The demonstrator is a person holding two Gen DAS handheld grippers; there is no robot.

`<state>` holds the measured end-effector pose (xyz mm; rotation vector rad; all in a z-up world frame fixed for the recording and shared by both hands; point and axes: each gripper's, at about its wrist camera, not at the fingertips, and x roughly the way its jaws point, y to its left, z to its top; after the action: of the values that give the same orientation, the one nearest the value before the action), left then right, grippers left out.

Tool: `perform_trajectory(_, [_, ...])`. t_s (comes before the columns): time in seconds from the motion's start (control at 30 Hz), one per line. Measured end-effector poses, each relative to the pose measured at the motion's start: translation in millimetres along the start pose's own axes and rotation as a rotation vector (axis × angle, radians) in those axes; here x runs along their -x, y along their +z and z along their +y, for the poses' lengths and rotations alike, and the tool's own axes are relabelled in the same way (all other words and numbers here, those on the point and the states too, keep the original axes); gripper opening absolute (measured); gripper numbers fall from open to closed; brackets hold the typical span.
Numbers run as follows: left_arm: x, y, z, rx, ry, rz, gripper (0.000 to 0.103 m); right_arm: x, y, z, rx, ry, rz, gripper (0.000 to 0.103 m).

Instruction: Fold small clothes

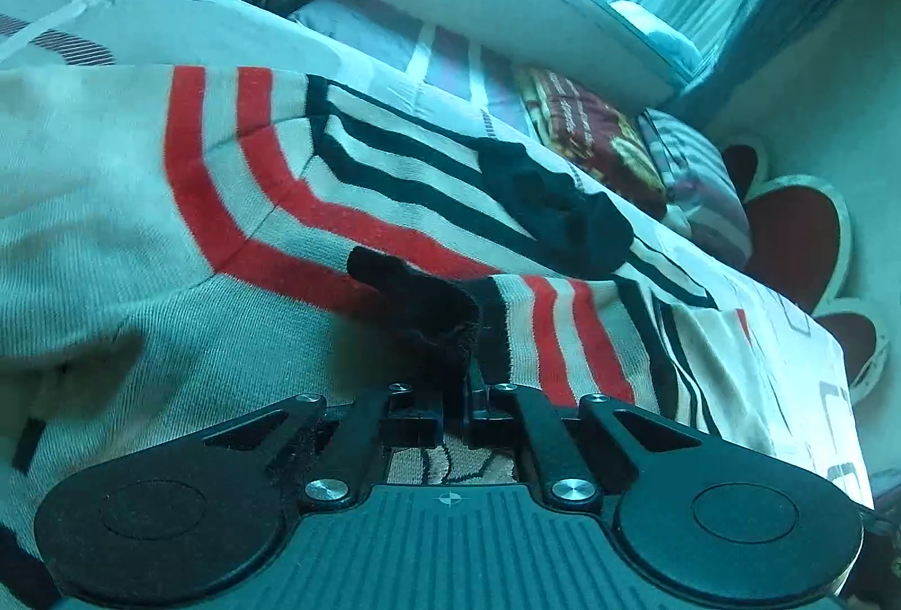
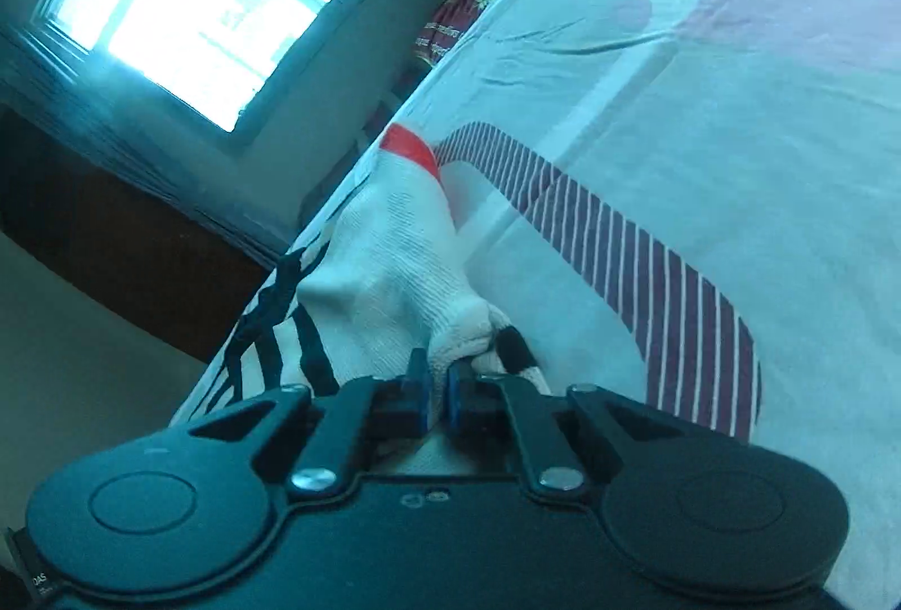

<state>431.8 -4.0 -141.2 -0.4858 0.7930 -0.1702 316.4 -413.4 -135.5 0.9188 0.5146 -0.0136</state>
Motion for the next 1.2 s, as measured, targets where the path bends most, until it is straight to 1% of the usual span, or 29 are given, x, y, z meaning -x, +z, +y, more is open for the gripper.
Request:
perform_trajectory(0.03, [1, -1, -3, -0.009, 0.012, -0.011, 0.005, 2, 1, 0, 0.009, -0.004, 0.0, 0.006])
perform_trajectory(0.1, [3, -6, -12, -0.051, 0.051, -0.034, 0.005, 5, 1, 7, 0.07, -0.036, 0.001, 0.005])
perform_trajectory(0.17, [5, -13, -18, -0.086, 0.079, -0.062, 0.005, 7, 1, 13, 0.118, -0.05, 0.008, 0.007])
perform_trajectory(0.23, [10, -18, -17, -0.075, 0.084, -0.086, 0.005, 9, 0, 11, 0.154, -0.049, 0.012, 0.009])
perform_trajectory(0.3, [11, -20, -16, -0.067, 0.082, -0.097, 0.005, 13, 1, 11, 0.16, -0.026, 0.021, 0.015])
perform_trajectory(0.37, [18, -21, -13, -0.069, 0.079, -0.106, 0.005, 25, 1, 14, 0.2, -0.016, -0.015, 0.022])
perform_trajectory(0.4, [20, -21, -13, -0.065, 0.077, -0.115, 0.005, 30, 3, 16, 0.225, -0.017, -0.032, 0.024])
perform_trajectory(0.53, [21, -29, -13, -0.05, 0.097, -0.122, 0.005, 29, 9, 22, 0.283, -0.038, -0.052, 0.024])
perform_trajectory(0.63, [21, -32, -17, -0.066, 0.113, -0.123, 0.006, 19, 11, 25, 0.316, -0.033, -0.043, 0.023])
perform_trajectory(0.67, [21, -32, -17, -0.07, 0.115, -0.118, 0.006, 13, 10, 26, 0.346, -0.057, -0.029, 0.023])
perform_trajectory(0.7, [22, -30, -14, -0.066, 0.113, -0.116, 0.009, 5, 10, 26, 0.373, -0.097, 0.004, 0.017])
perform_trajectory(0.73, [25, -28, -12, -0.056, 0.129, -0.12, 0.024, 2, 10, 26, 0.393, -0.116, 0.01, 0.013])
perform_trajectory(0.77, [32, -26, -8, -0.046, 0.17, -0.136, 0.035, 2, 14, 27, 0.393, -0.112, 0.01, 0.013])
perform_trajectory(0.8, [42, -24, -2, -0.033, 0.215, -0.169, 0.055, 5, 19, 27, 0.386, -0.098, 0.003, 0.018])
perform_trajectory(0.83, [53, -23, 3, -0.017, 0.246, -0.214, 0.059, 11, 25, 27, 0.387, -0.088, -0.018, 0.02])
perform_trajectory(0.87, [61, -21, 5, -0.018, 0.246, -0.245, 0.059, 15, 31, 28, 0.396, -0.076, -0.041, 0.02])
perform_trajectory(0.9, [64, -17, 2, -0.038, 0.217, -0.247, 0.059, 14, 37, 29, 0.408, -0.063, -0.054, 0.021])
perform_trajectory(0.93, [62, -13, -8, -0.082, 0.181, -0.241, 0.059, 11, 43, 30, 0.423, -0.055, -0.058, 0.022])
perform_trajectory(0.97, [56, -10, -23, -0.146, 0.14, -0.23, 0.059, 4, 49, 31, 0.441, -0.054, -0.059, 0.022])
perform_trajectory(1.0, [46, -8, -41, -0.22, 0.1, -0.212, 0.059, -5, 55, 32, 0.461, -0.046, -0.061, 0.027])
perform_trajectory(1.03, [35, -7, -57, -0.283, 0.074, -0.201, 0.059, -16, 61, 34, 0.475, -0.035, -0.058, 0.034])
perform_trajectory(1.07, [23, -7, -72, -0.337, 0.049, -0.186, 0.059, -28, 66, 35, 0.476, -0.032, -0.054, 0.039])
perform_trajectory(1.1, [8, -6, -84, -0.38, 0.037, -0.166, 0.059, -40, 72, 35, 0.472, -0.028, -0.052, 0.044])
perform_trajectory(1.2, [-29, -6, -104, -0.447, 0.04, -0.111, 0.059, -73, 88, 33, 0.459, -0.028, -0.024, 0.046])
